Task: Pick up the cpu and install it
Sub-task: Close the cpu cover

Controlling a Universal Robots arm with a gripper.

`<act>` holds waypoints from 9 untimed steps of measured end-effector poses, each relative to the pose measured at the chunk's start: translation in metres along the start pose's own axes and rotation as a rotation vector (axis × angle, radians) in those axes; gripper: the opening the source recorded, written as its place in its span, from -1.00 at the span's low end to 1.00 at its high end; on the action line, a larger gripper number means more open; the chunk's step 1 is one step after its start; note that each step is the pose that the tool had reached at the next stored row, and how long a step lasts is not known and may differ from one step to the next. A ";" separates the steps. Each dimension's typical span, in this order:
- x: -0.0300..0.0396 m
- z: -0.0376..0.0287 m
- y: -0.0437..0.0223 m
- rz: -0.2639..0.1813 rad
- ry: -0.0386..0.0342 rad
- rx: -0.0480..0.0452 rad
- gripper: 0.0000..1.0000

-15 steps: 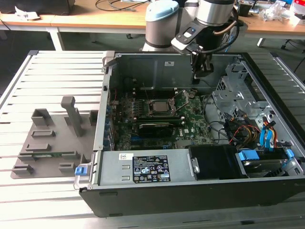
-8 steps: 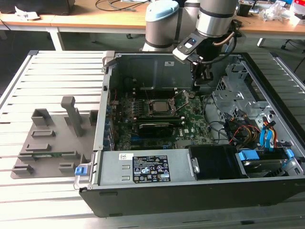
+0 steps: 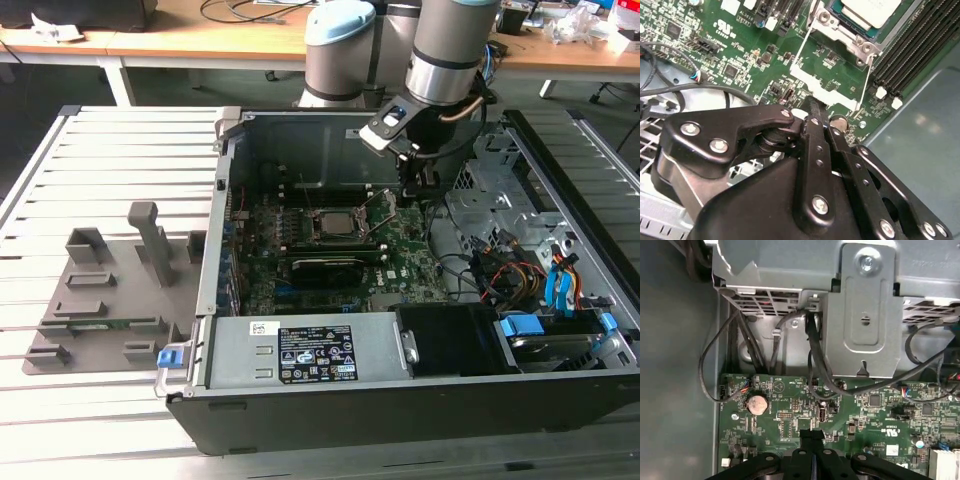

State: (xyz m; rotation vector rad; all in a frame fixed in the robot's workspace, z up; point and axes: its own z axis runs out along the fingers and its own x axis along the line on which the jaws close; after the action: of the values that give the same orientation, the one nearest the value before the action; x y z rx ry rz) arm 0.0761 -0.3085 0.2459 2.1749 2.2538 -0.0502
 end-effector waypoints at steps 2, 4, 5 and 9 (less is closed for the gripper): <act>0.0001 0.0001 0.0000 0.000 0.0005 0.0136 -0.79; 0.0002 0.0001 0.0001 -0.001 0.0011 0.0291 -0.79; 0.0001 0.0001 -0.0012 -0.001 0.0030 0.0331 -0.79; 0.0008 0.0004 -0.0169 -0.001 0.0031 0.0329 -0.79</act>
State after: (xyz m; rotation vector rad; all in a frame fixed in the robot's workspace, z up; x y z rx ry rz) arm 0.0592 -0.3084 0.2458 2.1911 2.2720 -0.0845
